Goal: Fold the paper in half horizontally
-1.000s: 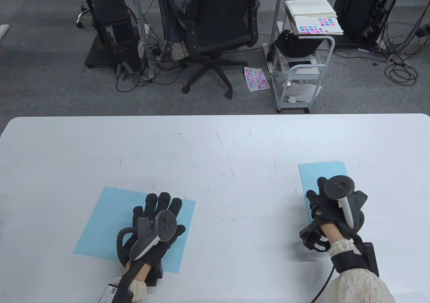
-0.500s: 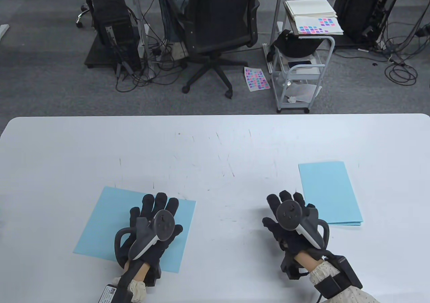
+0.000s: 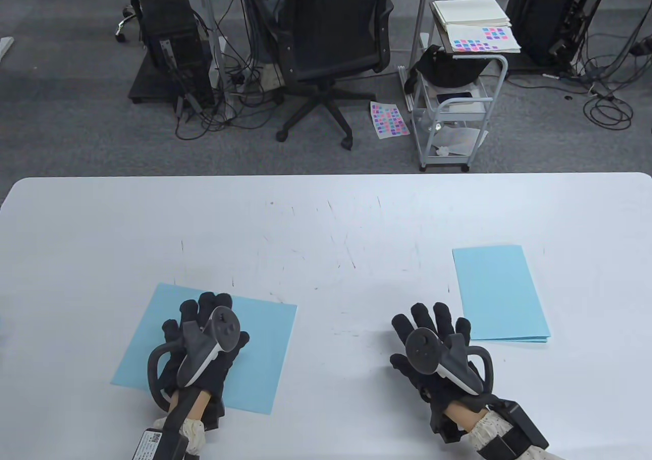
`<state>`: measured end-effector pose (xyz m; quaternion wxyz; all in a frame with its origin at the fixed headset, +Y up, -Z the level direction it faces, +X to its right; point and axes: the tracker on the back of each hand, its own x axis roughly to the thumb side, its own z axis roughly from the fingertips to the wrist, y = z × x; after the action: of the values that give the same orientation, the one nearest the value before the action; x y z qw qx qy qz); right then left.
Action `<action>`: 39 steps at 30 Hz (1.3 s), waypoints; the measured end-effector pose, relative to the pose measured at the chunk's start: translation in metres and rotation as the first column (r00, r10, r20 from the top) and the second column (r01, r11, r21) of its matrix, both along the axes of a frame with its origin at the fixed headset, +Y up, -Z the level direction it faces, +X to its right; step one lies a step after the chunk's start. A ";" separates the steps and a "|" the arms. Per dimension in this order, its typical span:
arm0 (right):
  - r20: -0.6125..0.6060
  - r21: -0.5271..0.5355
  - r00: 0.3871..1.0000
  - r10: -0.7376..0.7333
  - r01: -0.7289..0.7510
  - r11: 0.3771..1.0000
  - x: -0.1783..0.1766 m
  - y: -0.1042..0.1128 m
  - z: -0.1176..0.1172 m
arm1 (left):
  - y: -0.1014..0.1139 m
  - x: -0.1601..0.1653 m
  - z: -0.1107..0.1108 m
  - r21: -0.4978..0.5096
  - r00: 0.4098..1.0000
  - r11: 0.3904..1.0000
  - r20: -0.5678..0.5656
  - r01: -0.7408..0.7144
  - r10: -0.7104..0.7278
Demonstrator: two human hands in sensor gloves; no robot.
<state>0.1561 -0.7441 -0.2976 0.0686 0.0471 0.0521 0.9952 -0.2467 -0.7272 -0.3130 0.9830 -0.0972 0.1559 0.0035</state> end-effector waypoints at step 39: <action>0.005 -0.045 0.999 0.039 -0.039 0.998 0.000 -0.006 0.004 | -0.050 0.017 -0.031 -0.328 0.996 0.941 0.004 0.082 -0.085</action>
<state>0.1557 -0.7503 -0.2935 0.0503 0.0415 0.0750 0.9951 -0.2293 -0.7776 -0.3440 0.9516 -0.2526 0.1632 -0.0635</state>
